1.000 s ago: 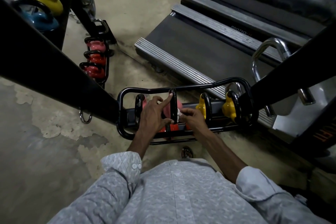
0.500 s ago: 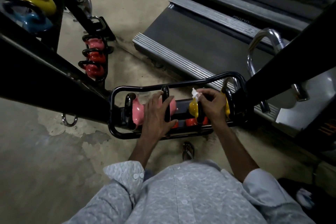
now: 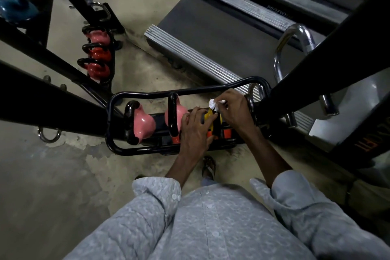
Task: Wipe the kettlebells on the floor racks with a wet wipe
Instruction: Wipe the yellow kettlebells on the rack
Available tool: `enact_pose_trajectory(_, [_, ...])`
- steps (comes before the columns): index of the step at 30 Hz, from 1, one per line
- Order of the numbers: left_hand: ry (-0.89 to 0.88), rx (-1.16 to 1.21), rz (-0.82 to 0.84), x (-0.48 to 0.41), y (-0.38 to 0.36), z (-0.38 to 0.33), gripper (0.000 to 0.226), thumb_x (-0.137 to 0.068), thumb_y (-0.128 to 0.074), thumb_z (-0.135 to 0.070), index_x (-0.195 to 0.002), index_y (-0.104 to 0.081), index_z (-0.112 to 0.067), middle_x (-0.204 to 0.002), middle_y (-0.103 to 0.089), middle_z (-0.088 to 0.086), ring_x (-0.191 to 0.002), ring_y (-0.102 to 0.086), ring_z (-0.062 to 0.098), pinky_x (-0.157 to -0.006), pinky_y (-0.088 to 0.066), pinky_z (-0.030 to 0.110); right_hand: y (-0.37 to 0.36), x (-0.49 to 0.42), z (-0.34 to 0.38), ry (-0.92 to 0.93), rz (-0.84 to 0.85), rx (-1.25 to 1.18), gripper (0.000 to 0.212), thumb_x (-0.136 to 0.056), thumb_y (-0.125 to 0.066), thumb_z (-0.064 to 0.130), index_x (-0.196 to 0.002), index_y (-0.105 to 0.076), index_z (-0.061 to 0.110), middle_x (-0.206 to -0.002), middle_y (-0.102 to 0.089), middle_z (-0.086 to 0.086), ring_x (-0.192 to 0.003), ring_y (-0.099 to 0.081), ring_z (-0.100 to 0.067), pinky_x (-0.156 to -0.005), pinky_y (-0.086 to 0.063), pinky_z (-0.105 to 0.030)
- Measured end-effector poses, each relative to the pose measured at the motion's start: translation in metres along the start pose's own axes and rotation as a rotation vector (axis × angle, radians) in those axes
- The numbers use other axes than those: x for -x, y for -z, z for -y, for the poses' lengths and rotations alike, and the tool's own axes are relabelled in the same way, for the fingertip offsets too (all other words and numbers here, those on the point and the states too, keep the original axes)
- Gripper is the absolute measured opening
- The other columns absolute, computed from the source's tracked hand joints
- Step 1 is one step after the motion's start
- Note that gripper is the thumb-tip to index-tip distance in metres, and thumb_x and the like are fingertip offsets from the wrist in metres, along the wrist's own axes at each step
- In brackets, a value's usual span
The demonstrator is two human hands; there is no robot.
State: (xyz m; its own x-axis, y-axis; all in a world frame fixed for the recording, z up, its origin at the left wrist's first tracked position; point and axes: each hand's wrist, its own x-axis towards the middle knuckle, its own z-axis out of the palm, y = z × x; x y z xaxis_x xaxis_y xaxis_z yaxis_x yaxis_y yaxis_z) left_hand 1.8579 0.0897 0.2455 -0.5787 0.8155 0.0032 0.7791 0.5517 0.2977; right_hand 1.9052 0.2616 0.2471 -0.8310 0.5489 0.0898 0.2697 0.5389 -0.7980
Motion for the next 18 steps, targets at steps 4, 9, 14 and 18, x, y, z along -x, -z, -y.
enact_pose_trajectory(4, [0.016,0.015,-0.013,-0.002,-0.005,0.002,0.077,-0.062,-0.088,-0.036,-0.132,-0.060,-0.027,-0.133,-0.055,0.009,-0.133,-0.045,0.029,-0.106,-0.029,0.045,0.000,-0.020,0.008,-0.076,0.071,0.090,0.010,-0.077,-0.069,0.014,-0.075,-0.078,0.015,-0.084,-0.073,-0.007,-0.080,-0.068,-0.018,-0.074,-0.051,-0.023])
enact_pose_trajectory(9, [0.037,0.031,-0.037,0.002,-0.005,-0.001,0.074,-0.065,-0.088,-0.039,-0.132,-0.059,-0.028,-0.132,-0.054,0.009,-0.132,-0.045,0.028,-0.106,-0.030,0.047,-0.003,-0.070,0.006,-0.219,0.383,0.261,0.018,-0.075,-0.085,0.026,-0.087,-0.083,0.012,-0.088,-0.078,-0.009,-0.088,-0.072,-0.018,-0.071,-0.041,-0.018])
enact_pose_trajectory(14, [0.045,0.058,-0.040,0.000,-0.004,0.000,0.079,-0.064,-0.088,-0.040,-0.136,-0.056,-0.030,-0.131,-0.054,0.009,-0.130,-0.046,0.030,-0.104,-0.033,0.049,-0.005,-0.096,0.003,-0.329,0.546,0.344,0.028,-0.071,-0.086,0.031,-0.085,-0.080,0.007,-0.083,-0.076,-0.013,-0.087,-0.074,-0.026,-0.075,-0.060,-0.039])
enact_pose_trajectory(18, [0.033,0.044,-0.047,0.001,-0.005,0.002,0.074,-0.065,-0.086,-0.042,-0.132,-0.058,-0.031,-0.128,-0.054,0.005,-0.126,-0.049,0.027,-0.103,-0.034,0.048,-0.005,-0.087,0.008,-0.169,0.541,0.414,0.027,-0.074,-0.086,0.031,-0.085,-0.080,0.006,-0.085,-0.077,-0.012,-0.087,-0.072,-0.023,-0.079,-0.057,-0.033])
